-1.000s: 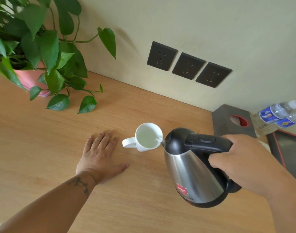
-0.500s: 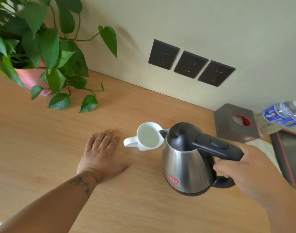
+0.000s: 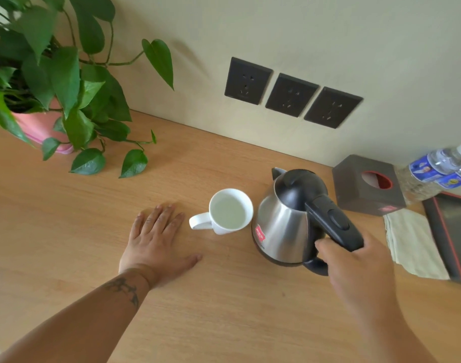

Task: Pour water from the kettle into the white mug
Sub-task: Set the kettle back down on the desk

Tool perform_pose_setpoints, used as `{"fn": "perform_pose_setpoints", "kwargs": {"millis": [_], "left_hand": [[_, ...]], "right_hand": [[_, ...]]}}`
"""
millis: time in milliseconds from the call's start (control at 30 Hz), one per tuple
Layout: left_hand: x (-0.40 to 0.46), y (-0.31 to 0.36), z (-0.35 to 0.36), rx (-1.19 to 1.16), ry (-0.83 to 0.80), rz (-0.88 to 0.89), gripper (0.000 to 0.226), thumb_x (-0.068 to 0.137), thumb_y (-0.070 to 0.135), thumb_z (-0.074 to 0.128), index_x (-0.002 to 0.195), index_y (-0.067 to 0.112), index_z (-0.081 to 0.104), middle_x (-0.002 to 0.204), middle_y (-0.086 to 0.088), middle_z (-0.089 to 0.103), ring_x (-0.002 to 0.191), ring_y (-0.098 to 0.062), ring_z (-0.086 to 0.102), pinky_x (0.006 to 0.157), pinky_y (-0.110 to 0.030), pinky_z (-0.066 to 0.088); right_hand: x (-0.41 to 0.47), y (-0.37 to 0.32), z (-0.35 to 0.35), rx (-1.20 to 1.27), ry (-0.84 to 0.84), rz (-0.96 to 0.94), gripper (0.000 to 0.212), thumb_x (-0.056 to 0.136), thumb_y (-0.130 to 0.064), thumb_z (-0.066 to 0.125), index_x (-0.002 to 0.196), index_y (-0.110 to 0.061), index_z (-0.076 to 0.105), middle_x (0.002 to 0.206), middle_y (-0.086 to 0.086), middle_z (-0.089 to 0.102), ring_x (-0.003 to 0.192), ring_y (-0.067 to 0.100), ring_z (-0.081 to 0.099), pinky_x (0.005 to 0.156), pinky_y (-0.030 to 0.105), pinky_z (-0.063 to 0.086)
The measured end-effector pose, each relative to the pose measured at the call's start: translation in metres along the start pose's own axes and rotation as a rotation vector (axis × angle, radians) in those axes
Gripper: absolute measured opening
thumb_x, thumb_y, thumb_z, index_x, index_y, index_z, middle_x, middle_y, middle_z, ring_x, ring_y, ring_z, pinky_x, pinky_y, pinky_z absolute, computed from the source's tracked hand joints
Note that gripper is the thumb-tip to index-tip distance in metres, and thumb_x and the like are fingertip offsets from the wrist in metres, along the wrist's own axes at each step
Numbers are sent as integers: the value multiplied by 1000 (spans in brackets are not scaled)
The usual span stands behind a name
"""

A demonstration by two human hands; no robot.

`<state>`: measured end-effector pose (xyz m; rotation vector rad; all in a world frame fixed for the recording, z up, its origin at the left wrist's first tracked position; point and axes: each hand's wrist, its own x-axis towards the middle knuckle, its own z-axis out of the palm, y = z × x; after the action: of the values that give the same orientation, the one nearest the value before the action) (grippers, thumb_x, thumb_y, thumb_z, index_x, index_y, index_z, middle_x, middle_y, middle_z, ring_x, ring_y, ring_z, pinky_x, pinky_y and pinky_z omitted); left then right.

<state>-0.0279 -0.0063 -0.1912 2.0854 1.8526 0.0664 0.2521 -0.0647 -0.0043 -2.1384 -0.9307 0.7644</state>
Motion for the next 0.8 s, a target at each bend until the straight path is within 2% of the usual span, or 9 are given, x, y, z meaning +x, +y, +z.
{"fn": "perform_pose_setpoints", "kwargs": {"millis": [67, 133, 200, 300, 367, 533, 633, 800], "left_hand": [[0, -1, 1, 4, 6, 0, 109, 69, 94, 36, 158, 36, 11, 169, 11, -2, 152, -10, -17, 125, -45, -10], [0, -1, 1, 8, 12, 3, 109, 69, 94, 35, 158, 36, 13, 169, 10, 0, 152, -10, -15, 126, -46, -9], [0, -1, 1, 7, 20, 4, 109, 68, 95, 36, 158, 36, 15, 169, 10, 2, 153, -11, -14, 126, -46, -8], [-1, -1, 1, 10, 25, 5, 109, 69, 94, 36, 158, 35, 16, 169, 10, 2, 153, -11, -13, 126, -46, -8], [-1, -1, 2, 13, 31, 7, 108, 69, 94, 36, 158, 35, 16, 169, 11, 2, 153, -10, -14, 126, -45, -8], [0, -1, 3, 6, 43, 7, 108, 67, 95, 38, 156, 35, 20, 169, 12, 5, 153, -9, -12, 126, -45, -7], [0, -1, 4, 7, 50, 9, 108, 67, 94, 39, 156, 35, 21, 169, 12, 6, 153, -9, -11, 126, -45, -6], [0, -2, 6, 16, 58, 12, 108, 67, 94, 39, 156, 35, 22, 169, 11, 8, 153, -9, -10, 126, -46, -5]], "right_hand": [[3, 7, 11, 52, 59, 2, 10, 76, -7, 67, 71, -15, 63, 65, 17, 68, 60, 39, 67, 55, 42, 51], [6, 12, 21, 103, 107, 9, 18, 79, -5, 67, 67, -16, 60, 57, 8, 58, 53, 29, 52, 51, 35, 44], [9, 14, 30, 181, 133, 25, 17, 82, -5, 66, 69, -14, 60, 59, 1, 53, 55, 21, 46, 50, 30, 40], [14, 17, 42, 280, 161, 59, 11, 84, -6, 66, 77, -13, 63, 67, 3, 59, 60, 18, 51, 52, 26, 43], [21, 20, 49, 336, 191, 81, 15, 85, -6, 66, 77, -18, 62, 69, 2, 61, 62, 17, 53, 54, 25, 43], [38, 21, 63, 358, 253, 69, 21, 84, -6, 65, 71, -22, 58, 61, -4, 52, 54, 15, 46, 56, 29, 43], [46, 21, 66, 362, 284, 55, 22, 84, -8, 64, 70, -23, 58, 59, -4, 53, 46, 6, 48, 53, 27, 43], [62, 19, 71, 350, 303, 44, 21, 84, -12, 66, 69, -23, 56, 62, -3, 54, 56, 16, 51, 57, 28, 45]]}}
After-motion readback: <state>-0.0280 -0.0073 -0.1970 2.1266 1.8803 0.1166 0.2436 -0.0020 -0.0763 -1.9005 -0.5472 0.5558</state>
